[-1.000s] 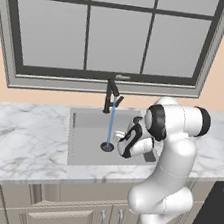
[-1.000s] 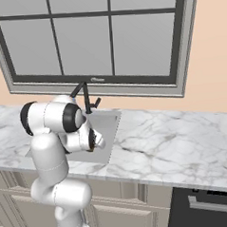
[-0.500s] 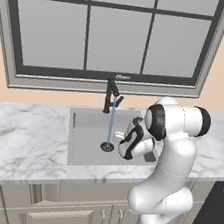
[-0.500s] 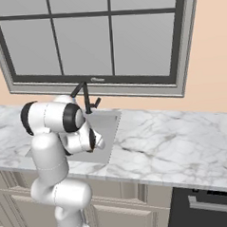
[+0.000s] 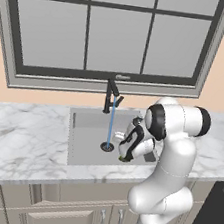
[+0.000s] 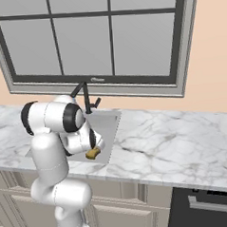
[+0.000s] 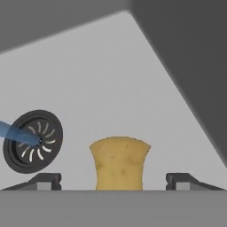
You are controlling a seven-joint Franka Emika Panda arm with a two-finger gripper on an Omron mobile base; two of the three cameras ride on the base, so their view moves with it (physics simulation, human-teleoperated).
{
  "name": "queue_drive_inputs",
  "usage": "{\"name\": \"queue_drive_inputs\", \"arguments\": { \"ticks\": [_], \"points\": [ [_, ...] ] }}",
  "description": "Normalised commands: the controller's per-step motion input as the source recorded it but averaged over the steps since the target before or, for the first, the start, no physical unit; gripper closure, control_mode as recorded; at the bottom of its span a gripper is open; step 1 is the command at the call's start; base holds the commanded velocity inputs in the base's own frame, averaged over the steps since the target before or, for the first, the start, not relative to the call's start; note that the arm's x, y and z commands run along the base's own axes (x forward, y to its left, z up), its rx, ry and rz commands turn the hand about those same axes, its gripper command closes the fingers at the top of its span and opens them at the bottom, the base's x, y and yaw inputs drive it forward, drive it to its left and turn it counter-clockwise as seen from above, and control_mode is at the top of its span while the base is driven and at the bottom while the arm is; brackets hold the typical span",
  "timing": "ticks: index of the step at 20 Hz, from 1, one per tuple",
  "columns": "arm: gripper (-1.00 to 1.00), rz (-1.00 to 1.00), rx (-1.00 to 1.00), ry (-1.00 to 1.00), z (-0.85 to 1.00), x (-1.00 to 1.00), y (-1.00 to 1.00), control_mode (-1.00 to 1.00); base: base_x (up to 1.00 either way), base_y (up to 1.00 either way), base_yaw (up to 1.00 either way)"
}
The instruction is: Soak the sponge with water for a few seconds and then drop it inside the sink.
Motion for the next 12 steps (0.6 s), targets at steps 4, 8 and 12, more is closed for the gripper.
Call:
{"name": "queue_drive_inputs", "arguments": {
  "ticks": [4,8,12],
  "points": [
    [-1.0,0.0,0.0,0.0,0.19,-0.09,-0.01,-1.0,0.0,0.0,0.0],
    [-1.0,0.0,0.01,-0.02,0.65,-0.18,0.0,-1.0,0.0,0.0,0.0],
    [-1.0,0.0,0.01,-0.02,0.71,-0.09,0.0,-1.0,0.0,0.0,0.0]
  ]
}}
